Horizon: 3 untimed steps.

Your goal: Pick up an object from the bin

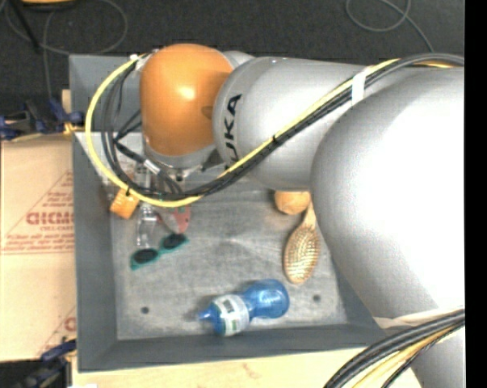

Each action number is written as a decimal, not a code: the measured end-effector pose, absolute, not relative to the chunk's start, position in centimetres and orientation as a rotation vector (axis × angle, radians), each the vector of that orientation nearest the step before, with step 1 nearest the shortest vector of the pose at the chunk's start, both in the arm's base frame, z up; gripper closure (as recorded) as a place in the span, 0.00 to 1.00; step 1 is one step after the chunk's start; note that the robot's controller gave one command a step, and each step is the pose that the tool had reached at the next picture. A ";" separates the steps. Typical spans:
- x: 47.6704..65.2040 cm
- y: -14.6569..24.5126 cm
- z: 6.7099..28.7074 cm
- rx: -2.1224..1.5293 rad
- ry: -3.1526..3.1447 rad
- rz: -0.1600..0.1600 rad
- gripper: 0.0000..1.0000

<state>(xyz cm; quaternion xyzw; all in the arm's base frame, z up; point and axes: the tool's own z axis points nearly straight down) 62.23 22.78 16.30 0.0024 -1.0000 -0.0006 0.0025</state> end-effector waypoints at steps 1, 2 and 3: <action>62.4 22.7 16.9 0.002 -3.145 -0.005 0.00; 67.2 23.9 11.4 -0.253 -3.204 -0.050 1.00; 65.4 23.5 8.0 -0.245 -3.151 -0.015 0.00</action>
Offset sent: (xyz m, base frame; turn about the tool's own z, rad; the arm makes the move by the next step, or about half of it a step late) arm 0.0250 0.0058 -0.0930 0.1605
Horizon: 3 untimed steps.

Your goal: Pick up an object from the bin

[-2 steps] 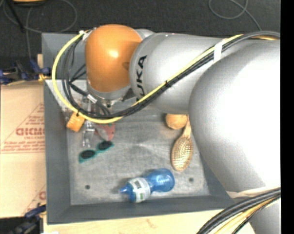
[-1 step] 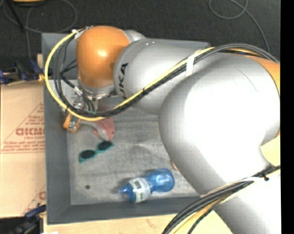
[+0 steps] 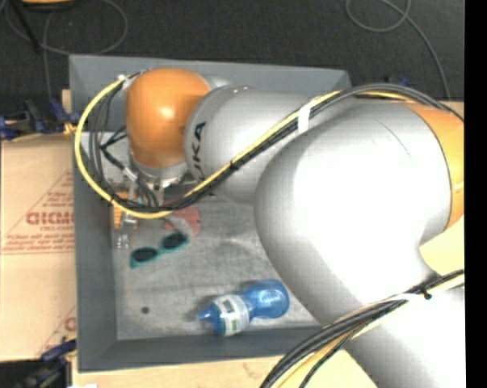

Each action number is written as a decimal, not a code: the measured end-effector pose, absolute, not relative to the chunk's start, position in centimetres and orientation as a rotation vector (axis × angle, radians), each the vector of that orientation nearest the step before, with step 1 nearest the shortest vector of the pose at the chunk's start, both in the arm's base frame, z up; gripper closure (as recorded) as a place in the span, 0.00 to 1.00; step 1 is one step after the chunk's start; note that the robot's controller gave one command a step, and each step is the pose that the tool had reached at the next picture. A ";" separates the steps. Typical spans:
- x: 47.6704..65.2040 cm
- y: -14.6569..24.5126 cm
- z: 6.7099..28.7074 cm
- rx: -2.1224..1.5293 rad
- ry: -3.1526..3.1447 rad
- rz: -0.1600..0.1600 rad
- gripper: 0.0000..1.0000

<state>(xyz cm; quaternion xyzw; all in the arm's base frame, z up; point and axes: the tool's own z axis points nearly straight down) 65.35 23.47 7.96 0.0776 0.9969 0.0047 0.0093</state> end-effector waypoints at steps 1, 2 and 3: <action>65.2 23.5 7.7 0.244 3.119 0.014 0.00; 64.3 22.2 14.5 0.309 3.127 0.001 0.00; 65.1 22.7 13.5 -0.068 3.130 0.002 0.00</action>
Offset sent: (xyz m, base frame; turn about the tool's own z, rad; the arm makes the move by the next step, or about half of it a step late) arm -0.0113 -0.0147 0.0791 0.0535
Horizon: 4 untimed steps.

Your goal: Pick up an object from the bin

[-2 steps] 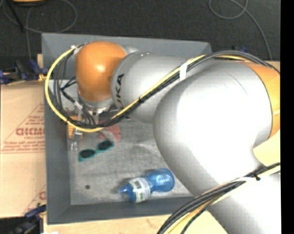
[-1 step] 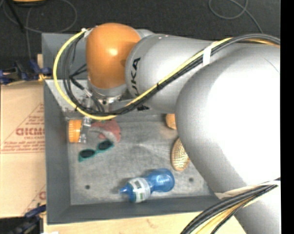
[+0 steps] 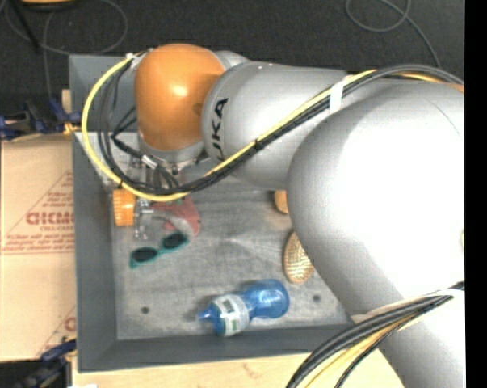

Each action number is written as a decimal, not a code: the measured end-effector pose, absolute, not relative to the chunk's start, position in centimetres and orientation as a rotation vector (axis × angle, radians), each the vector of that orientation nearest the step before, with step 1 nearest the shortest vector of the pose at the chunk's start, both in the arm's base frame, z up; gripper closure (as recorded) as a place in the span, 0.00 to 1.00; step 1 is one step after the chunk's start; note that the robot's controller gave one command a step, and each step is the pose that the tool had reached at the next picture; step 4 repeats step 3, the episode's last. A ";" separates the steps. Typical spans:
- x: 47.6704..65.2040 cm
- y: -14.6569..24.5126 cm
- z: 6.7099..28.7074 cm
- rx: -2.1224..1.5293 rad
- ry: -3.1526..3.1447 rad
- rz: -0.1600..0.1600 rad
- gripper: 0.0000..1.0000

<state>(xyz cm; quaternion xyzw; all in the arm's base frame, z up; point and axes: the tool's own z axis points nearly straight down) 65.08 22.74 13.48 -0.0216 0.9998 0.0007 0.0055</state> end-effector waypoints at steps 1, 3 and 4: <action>64.7 23.8 9.5 -0.499 3.098 0.005 1.00; 64.0 21.4 23.0 -0.412 3.110 0.005 1.00; 64.0 21.4 23.0 -0.412 3.110 0.005 1.00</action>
Offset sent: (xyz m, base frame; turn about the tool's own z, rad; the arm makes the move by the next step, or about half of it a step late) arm 0.0000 0.0000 0.0000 0.0000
